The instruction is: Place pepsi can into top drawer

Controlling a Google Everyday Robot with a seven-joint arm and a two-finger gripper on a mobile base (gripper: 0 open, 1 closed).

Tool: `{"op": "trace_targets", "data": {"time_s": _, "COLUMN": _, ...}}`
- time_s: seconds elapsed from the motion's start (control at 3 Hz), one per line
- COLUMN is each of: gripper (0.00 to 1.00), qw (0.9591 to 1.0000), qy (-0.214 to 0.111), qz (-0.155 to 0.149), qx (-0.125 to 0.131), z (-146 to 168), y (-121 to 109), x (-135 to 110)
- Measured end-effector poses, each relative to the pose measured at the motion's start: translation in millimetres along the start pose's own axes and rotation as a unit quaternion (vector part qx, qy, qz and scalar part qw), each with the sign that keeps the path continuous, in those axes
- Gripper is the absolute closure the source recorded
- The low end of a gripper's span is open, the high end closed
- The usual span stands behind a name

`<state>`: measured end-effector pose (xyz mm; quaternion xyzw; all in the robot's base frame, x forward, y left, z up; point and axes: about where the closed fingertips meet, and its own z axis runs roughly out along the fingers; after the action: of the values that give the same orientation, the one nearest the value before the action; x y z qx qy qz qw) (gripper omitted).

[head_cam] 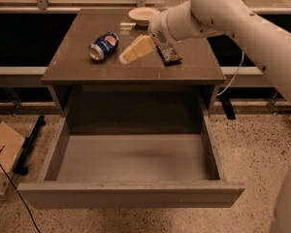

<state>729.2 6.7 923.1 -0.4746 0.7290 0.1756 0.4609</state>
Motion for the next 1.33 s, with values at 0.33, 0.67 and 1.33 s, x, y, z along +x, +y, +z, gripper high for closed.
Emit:
{"op": "trace_targets", "data": {"time_s": 0.33, "gripper": 0.00, "qw": 0.9996, "qy": -0.016, "qz": 0.007, "qx": -0.021, "z": 41, "y": -10, "x": -4}}
{"op": "trace_targets", "data": {"time_s": 0.67, "gripper": 0.00, "qw": 0.9988, "qy": -0.024, "qz": 0.011, "qx": -0.042, "z": 77, "y": -17, "x": -9}}
{"op": "trace_targets", "data": {"time_s": 1.33, "gripper": 0.00, "qw": 0.9960, "qy": -0.042, "qz": 0.029, "qx": -0.074, "z": 126, "y": -27, "x": -12}}
